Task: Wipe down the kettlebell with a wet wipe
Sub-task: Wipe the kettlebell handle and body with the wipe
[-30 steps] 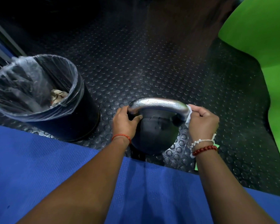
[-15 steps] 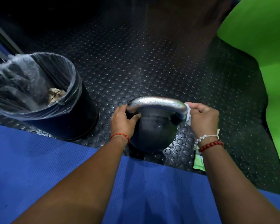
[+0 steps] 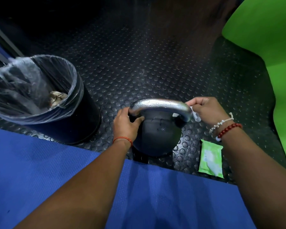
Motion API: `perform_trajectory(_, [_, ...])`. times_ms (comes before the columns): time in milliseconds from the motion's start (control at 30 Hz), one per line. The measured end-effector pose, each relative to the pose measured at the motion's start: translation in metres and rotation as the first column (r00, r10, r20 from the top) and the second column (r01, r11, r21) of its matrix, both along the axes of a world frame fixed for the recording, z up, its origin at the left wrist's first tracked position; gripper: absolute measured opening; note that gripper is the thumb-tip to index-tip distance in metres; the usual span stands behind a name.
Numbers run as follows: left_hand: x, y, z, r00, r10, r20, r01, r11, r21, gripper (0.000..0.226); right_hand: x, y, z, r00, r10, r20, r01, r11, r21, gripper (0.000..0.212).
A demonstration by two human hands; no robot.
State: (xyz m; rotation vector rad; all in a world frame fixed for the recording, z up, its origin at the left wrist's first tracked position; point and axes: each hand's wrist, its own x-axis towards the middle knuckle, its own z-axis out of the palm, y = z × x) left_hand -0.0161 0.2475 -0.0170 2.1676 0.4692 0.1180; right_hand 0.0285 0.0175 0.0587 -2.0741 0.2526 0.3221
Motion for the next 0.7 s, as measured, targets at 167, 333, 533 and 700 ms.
perform_trajectory(167, [0.001,0.0,-0.002,1.0,0.004,0.015,-0.004,1.0,-0.008,0.029,0.003,-0.001,-0.004,0.999,-0.009,0.048,0.006,0.998,0.065,0.035])
perform_trajectory(333, [0.0,0.0,-0.002,1.0,-0.002,0.018,0.002,1.0,-0.002,0.03,0.0,-0.004,-0.007,0.998,0.011,0.063,-0.015,0.998,0.06,0.037])
perform_trajectory(533, [0.0,0.0,-0.002,1.0,-0.006,0.011,0.006,1.0,-0.001,0.03,-0.006,0.003,-0.008,0.993,-0.054,0.108,0.045,0.996,0.079,0.043])
perform_trajectory(700, [0.001,0.001,-0.003,1.0,-0.008,0.024,0.008,1.0,0.001,0.029,-0.031,0.019,-0.012,0.93,-0.23,0.287,0.216,0.973,0.078,0.033])
